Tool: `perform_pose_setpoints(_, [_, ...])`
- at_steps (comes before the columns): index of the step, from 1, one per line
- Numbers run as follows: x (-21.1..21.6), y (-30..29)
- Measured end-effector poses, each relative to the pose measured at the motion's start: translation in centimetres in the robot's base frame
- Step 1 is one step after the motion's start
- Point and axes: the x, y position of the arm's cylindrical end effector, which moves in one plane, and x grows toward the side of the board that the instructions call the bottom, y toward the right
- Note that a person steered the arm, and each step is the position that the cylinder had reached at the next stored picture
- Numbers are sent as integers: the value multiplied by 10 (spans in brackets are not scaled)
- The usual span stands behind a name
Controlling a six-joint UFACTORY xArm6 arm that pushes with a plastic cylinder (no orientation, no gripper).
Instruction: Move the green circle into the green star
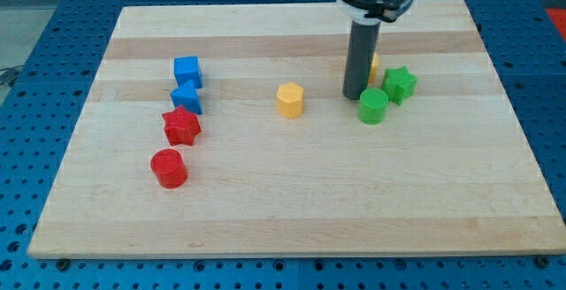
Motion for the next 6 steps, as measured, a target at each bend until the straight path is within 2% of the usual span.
perform_pose_setpoints(1, [3,-31])
perform_pose_setpoints(2, [26,-32])
perform_pose_setpoints(4, [66,-5])
perform_pose_setpoints(6, [23,40])
